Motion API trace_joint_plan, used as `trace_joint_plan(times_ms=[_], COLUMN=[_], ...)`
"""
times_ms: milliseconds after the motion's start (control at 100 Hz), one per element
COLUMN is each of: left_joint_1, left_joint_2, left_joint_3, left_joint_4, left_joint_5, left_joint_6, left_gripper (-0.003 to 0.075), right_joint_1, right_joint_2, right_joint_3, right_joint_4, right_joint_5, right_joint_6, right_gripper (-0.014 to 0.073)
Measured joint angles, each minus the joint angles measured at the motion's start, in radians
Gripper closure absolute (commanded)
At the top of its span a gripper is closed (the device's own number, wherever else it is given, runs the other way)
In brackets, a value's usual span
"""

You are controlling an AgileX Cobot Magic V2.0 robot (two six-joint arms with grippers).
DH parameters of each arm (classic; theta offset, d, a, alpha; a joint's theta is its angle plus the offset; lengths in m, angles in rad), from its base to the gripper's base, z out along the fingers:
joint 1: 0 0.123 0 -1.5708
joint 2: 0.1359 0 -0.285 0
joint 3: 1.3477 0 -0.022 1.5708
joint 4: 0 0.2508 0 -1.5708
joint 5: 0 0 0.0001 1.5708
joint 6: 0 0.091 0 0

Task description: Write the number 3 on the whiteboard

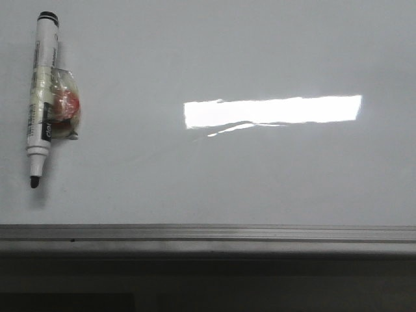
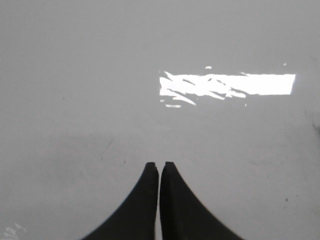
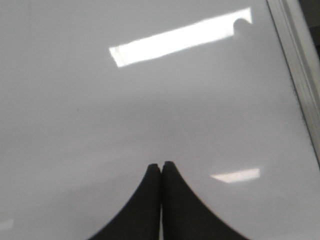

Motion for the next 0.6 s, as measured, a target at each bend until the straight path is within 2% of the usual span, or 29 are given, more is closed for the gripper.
trace_joint_plan(times_ms=[100,170,240,290,360,420,600], left_joint_1=[0.000,0.000,0.000,0.000,0.000,0.000,-0.008], left_joint_2=[0.019,0.027,0.029,0.029,0.029,0.029,0.029], left_joint_3=[-0.041,-0.050,-0.049,-0.049,-0.045,-0.028,0.034], left_joint_4=[-0.001,-0.003,-0.003,-0.003,-0.003,-0.004,-0.068], left_joint_5=[0.002,0.015,0.048,0.071,0.073,0.041,-0.104], left_joint_6=[0.000,0.000,0.000,0.000,0.000,0.000,0.000], left_gripper=[0.0732,0.0647,0.0465,0.0295,0.0153,0.0124,0.0180], right_joint_1=[0.000,0.000,0.000,0.000,0.000,0.000,0.000], right_joint_2=[0.068,0.100,0.114,0.116,0.116,0.116,0.116], right_joint_3=[-0.062,-0.075,-0.075,-0.075,-0.075,-0.075,-0.075], right_joint_4=[0.000,0.000,0.000,0.000,0.000,0.000,0.000], right_joint_5=[0.054,0.064,0.079,0.086,0.088,0.088,0.092], right_joint_6=[0.000,0.000,0.000,0.000,0.000,0.000,0.001], right_gripper=[0.0648,0.0648,0.0648,0.0648,0.0648,0.0648,0.0648])
